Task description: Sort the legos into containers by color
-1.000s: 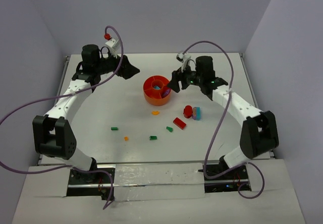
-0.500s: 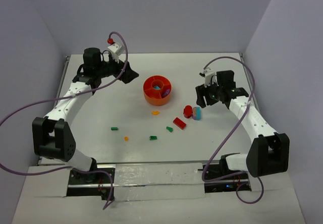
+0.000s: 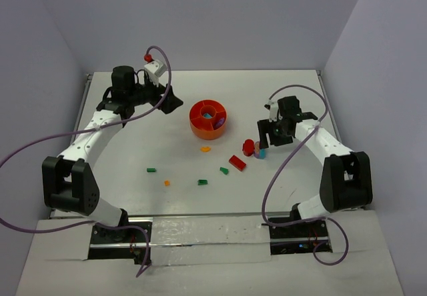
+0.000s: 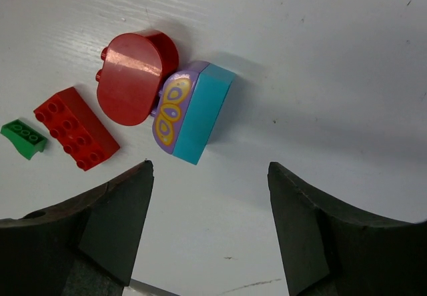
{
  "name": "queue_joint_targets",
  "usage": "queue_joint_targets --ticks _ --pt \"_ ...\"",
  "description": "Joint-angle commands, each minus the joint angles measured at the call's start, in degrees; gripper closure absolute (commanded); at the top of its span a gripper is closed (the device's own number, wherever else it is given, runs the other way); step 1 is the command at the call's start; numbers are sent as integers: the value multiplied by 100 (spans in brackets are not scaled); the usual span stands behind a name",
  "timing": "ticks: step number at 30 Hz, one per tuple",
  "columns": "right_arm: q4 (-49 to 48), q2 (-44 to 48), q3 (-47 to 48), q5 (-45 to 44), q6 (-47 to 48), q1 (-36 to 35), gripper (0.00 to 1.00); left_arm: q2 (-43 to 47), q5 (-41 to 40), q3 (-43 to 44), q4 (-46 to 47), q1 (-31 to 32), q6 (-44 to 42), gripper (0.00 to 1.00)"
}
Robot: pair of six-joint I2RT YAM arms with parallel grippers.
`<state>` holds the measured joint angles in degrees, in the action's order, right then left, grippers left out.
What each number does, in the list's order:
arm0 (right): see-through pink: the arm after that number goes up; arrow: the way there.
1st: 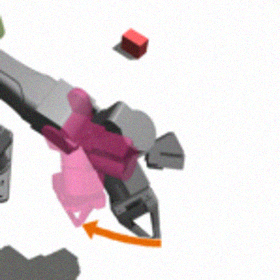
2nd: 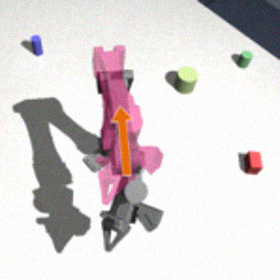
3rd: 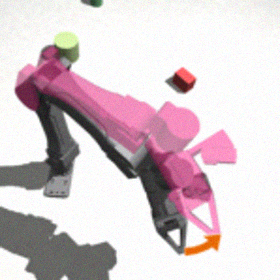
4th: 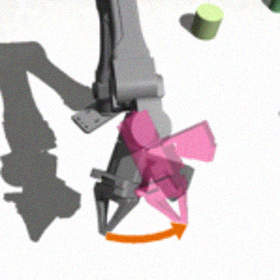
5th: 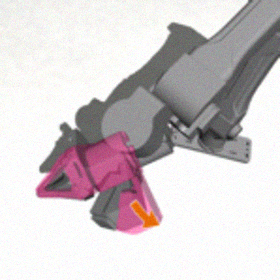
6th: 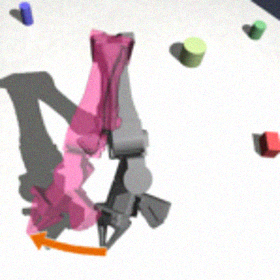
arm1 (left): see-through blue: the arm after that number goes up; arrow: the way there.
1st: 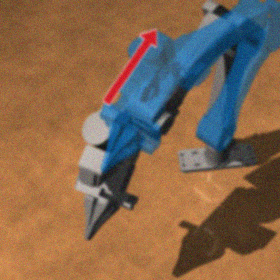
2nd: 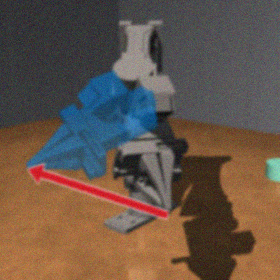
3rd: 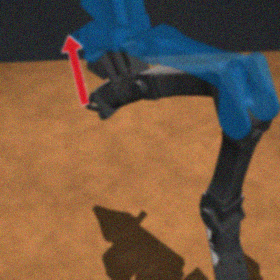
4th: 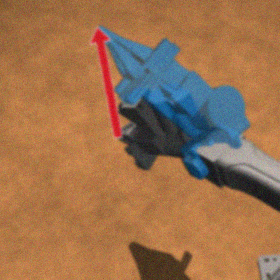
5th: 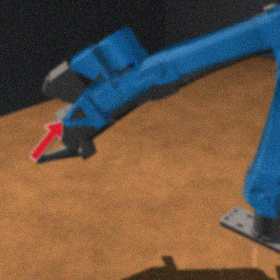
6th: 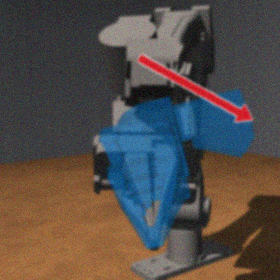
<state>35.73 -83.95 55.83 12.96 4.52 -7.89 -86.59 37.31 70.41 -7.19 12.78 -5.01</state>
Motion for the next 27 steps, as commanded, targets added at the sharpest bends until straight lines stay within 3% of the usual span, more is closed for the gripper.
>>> queue_joint_targets --ticks 1,6,8,9,11,20,23,27 --pt "-29 -12 67 -83 -207 -117 23 223 -50 -9 -37 31 -88 3" --pt "29 -333 299 384 -407 -108 21 220 16 -62 -28 41 -17 3" --pt "71 -523 464 257 -875 -171 2 245 -26 -118 -36 65 -41 3" --pt "238 -636 580 93 -1039 -235 0 255 -45 -138 -44 74 -44 3" --pt "440 -885 947 -481 -1454 -421 0 265 -66 -177 -37 76 -44 3" --pt "295 -1024 1149 -856 -1810 -837 0 344 -84 -299 -37 76 -58 3" --pt "36 -896 1071 -741 -1203 -880 0 360 5 -322 -66 76 -118 3" --pt "-187 -475 950 -370 815 -779 0 362 91 -370 -182 76 -301 3"
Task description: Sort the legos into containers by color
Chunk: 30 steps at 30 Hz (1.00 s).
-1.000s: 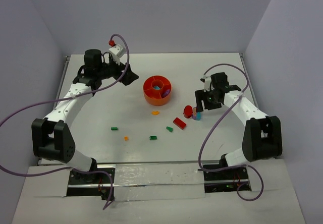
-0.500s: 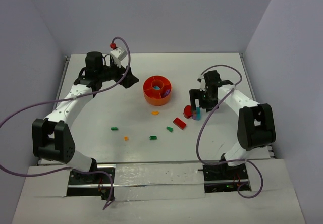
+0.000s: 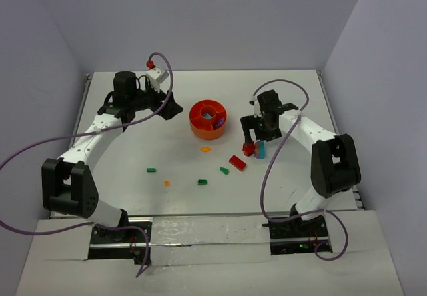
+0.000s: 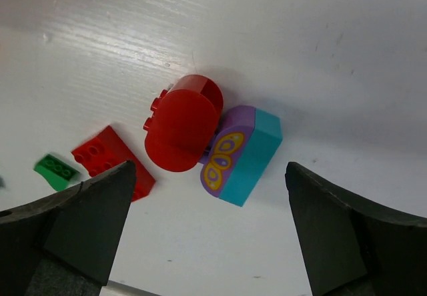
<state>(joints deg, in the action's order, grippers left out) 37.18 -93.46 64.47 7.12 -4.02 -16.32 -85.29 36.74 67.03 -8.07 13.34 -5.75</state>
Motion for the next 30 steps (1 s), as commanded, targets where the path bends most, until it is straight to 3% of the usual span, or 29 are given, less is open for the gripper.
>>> queue_joint_targets --ticks 1,8,11,17,30 --pt "-255 562 76 485 2191 144 0 232 181 -20 -157 19 -282 3" --pt "900 455 327 1868 6057 544 0 214 338 126 -414 28 -488 3" --pt "1628 180 668 2109 6932 616 0 232 365 135 -437 35 -497 2" --pt "1911 -173 720 2624 7424 745 0 311 259 108 -511 37 -585 2" --pt "1336 -721 462 2714 7195 745 0 271 246 17 -428 54 -506 2"
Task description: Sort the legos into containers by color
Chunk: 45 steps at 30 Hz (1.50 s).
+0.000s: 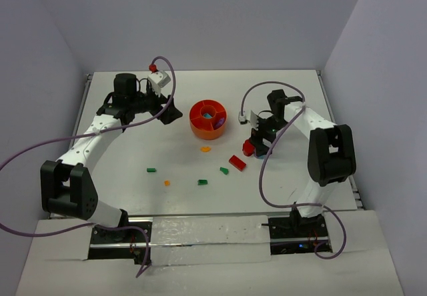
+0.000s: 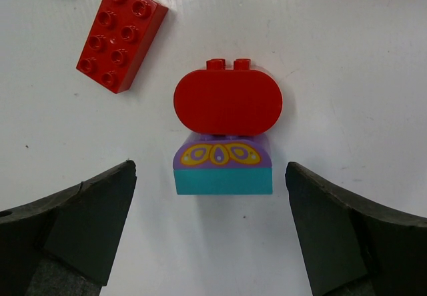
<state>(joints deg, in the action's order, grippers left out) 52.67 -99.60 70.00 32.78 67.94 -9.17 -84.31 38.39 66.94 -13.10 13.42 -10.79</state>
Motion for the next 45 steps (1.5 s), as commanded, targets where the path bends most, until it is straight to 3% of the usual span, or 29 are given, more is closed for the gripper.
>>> queue_joint_targets --ticks 1,17,25,31,33,37,41,45 --pt "-270 -119 -146 118 6 29 0 178 79 19 78 47 -2 2" --pt "-677 -134 -609 -521 113 -89 1 -19 63 167 171 91 42 2" --pt "-775 -41 -726 -536 139 -86 11 -51 90 72 293 109 115 2" --pt "-895 -5 -709 -517 -117 -184 10 -49 81 63 328 159 173 2" --pt "-913 -7 -700 -518 -131 -198 16 -43 66 74 326 170 173 2" --pt "-960 31 -733 -614 -132 -199 44 -27 60 27 329 184 185 2" --pt "-923 142 -829 -742 -150 -168 62 31 11 4 300 205 200 2" --pt "-761 446 -875 -810 -181 -19 90 137 89 -35 279 210 452 3"
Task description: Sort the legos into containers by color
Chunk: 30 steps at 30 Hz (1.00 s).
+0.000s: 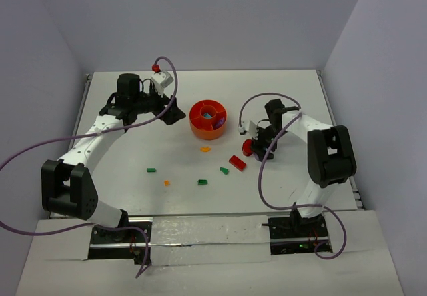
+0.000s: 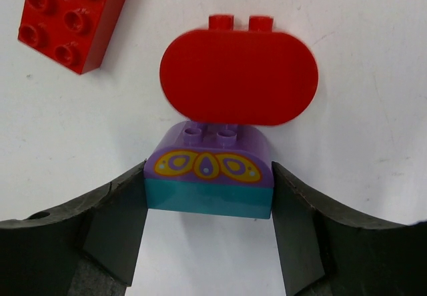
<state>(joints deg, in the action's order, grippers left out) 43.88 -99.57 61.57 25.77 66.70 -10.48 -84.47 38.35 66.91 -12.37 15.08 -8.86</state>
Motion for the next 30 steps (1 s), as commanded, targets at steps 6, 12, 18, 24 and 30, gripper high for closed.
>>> queue_joint_targets --ticks 6,12,18,24,30 --pt "527 1386 532 499 -678 144 100 431 428 -9 64 47 1463 4" --pt "429 1965 1125 508 -1883 -599 100 608 806 -85 10 174 2451 4" --pt "-64 2214 1270 -88 -2742 -1607 100 316 648 455 -563 866 2627 5" --pt "-362 2324 1344 -458 -3066 -2232 100 -51 665 661 -627 1378 2924 8" --pt "-462 2302 1375 -952 -3172 -2772 100 -451 913 791 -479 1589 3279 10"
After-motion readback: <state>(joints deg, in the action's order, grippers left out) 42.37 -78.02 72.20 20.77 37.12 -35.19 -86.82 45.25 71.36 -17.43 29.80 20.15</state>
